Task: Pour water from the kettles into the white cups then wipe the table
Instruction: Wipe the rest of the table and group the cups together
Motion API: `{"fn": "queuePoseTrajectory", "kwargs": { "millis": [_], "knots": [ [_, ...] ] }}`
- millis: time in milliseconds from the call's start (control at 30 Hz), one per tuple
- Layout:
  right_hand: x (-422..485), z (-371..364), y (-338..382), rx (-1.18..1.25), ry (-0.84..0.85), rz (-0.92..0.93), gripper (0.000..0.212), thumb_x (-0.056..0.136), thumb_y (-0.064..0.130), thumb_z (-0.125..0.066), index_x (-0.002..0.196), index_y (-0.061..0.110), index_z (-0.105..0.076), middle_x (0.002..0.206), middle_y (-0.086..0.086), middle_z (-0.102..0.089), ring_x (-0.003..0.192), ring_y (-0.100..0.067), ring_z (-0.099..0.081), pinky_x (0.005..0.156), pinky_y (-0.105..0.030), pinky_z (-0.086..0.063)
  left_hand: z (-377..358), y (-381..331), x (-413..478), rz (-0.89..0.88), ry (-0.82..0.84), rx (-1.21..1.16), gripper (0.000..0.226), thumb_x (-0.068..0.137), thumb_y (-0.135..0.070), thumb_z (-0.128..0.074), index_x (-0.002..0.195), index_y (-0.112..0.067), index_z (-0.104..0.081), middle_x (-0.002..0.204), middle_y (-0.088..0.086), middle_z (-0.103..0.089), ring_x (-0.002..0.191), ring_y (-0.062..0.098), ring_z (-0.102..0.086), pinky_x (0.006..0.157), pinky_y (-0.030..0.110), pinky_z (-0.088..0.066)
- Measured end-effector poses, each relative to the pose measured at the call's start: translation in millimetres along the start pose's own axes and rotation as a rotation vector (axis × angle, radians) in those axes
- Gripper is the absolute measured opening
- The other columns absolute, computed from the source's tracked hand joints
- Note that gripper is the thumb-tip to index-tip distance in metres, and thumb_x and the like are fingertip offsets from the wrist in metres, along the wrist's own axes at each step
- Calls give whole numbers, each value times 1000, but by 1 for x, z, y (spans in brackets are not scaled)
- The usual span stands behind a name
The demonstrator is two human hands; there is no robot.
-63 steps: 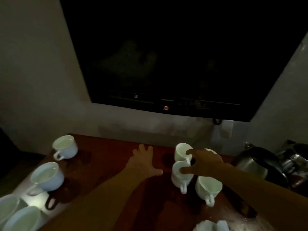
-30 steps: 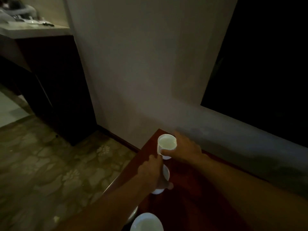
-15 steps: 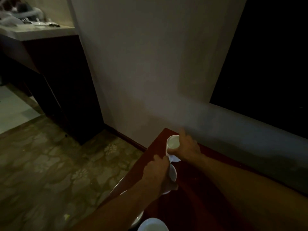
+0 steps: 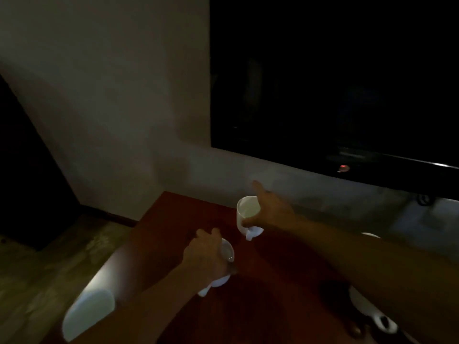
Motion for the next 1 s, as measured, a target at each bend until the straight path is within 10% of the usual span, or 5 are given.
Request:
{"fn": "queuePoseTrajectory", "kwargs": {
  "millis": [533, 1000],
  "knots": [
    [-70, 30, -174, 28, 49, -76, 123, 68, 46, -89, 159, 29, -8, 141, -10, -56, 125, -31, -57, 100, -43, -48, -77, -208, -26, -21, -19, -58, 85, 72, -52, -81, 137, -17, -37, 135, 10, -41, 122, 28, -51, 92, 36, -48],
    [-65, 12, -214, 78, 112, -85, 121, 68, 40, -91, 159, 27, -12, 143, -10, -55, 127, -31, -55, 101, -46, -50, -101, -228, -17, 65, 11, -35, 88, 73, -52, -80, 139, -16, -34, 137, 11, -39, 124, 27, -48, 96, 35, -46]
  ]
}}
Point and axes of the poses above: each hand's wrist, its own x-axis towards the middle knuckle, its own z-axis out of the back of the hand, y = z × x, the point moved 10 cm from there along x, towards the middle knuckle
